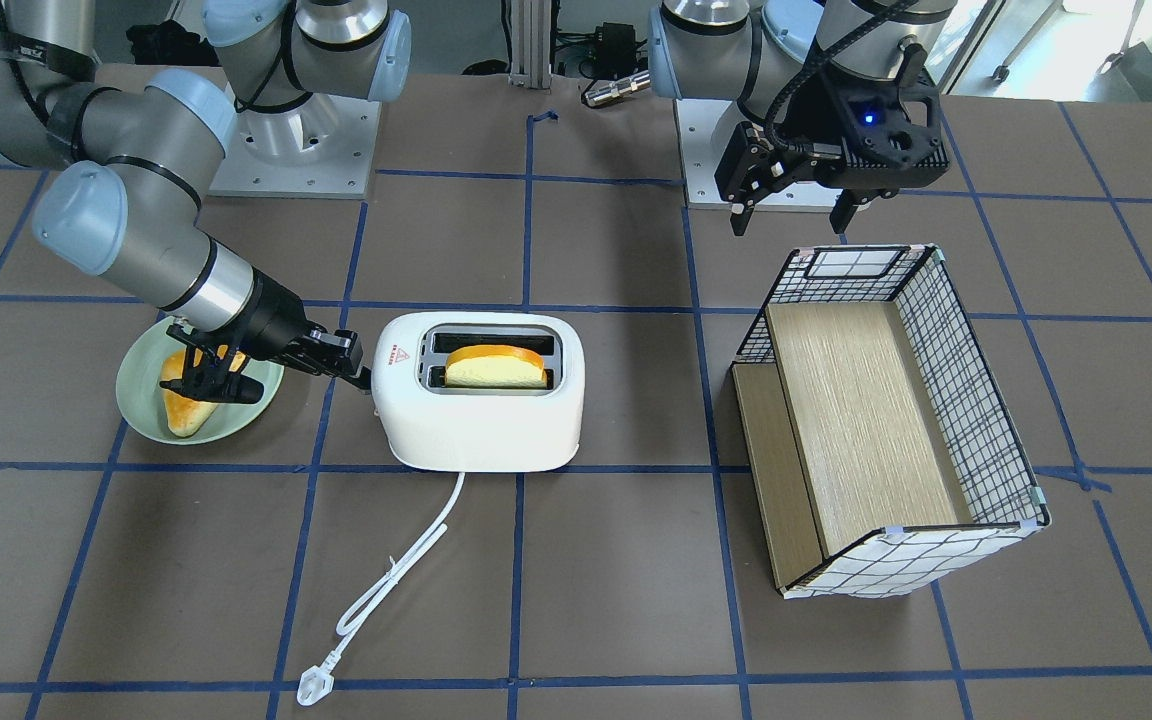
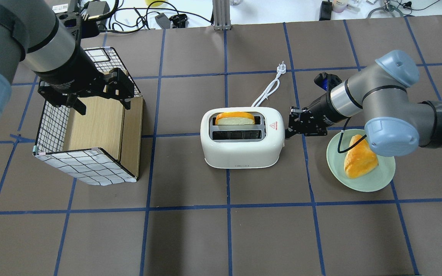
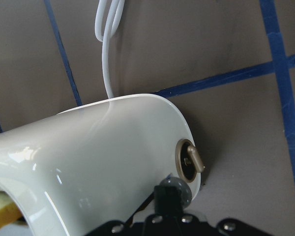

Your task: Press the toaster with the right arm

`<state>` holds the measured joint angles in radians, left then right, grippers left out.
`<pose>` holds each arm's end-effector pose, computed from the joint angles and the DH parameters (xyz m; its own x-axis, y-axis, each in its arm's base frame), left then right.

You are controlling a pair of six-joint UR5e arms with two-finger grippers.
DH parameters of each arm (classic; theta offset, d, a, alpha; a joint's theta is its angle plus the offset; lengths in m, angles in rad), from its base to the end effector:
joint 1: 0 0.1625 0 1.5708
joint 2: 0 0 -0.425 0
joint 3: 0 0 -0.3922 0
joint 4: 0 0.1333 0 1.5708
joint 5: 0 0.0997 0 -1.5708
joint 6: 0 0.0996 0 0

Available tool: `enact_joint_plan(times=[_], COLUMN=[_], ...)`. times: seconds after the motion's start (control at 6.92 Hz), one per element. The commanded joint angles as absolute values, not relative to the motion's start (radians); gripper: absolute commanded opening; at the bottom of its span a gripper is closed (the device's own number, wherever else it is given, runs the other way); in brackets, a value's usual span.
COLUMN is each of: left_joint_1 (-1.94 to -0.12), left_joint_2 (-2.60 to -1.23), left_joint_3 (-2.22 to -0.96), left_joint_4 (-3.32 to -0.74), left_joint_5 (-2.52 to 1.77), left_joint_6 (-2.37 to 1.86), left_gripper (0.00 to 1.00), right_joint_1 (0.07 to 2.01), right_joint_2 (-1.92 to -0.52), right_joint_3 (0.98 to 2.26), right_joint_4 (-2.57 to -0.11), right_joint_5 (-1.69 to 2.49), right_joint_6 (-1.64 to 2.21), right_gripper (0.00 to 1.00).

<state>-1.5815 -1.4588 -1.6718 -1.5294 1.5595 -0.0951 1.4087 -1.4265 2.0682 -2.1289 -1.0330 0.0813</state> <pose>-0.1392 -0.4480 0.4949 -0.9964 -0.0836 0.0162 -0.0843 0.9951 -0.0511 0.1065 -0.4911 0.2548 -0.8248 0.2601 -0.5020 0.2286 0.9655 0.1247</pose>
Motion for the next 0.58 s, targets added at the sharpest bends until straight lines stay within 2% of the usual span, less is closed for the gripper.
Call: enact_joint_plan(times=[0.0,0.14,0.29,0.43], left_joint_1=[-1.582,-1.582,-1.582,-1.582], left_joint_2=[-1.459,-1.459,-1.459,-1.459], left_joint_3=[-1.671,-1.671,-1.672,-1.671], left_joint_4=[-1.529,-1.529,-1.529,-1.529], left_joint_5=[1.559,1.56,1.56,1.56], left_joint_6=[-0.095,-0.095,-0.095,-0.095], left_gripper=[1.0,1.0,1.0,1.0], right_joint_1=[1.405,1.405,1.405,1.404], right_joint_2=[-1.436,-1.446,-1.456,-1.463], right_joint_3=[2.051,2.027,2.001,1.987], right_joint_4=[-2.123,-2.118,-2.105,-2.1], right_joint_5=[-1.049,-1.055,-1.066,-1.101], right_joint_6=[0.098,0.122,0.153,0.166], right_gripper=[0.0,0.21,0.69,0.84])
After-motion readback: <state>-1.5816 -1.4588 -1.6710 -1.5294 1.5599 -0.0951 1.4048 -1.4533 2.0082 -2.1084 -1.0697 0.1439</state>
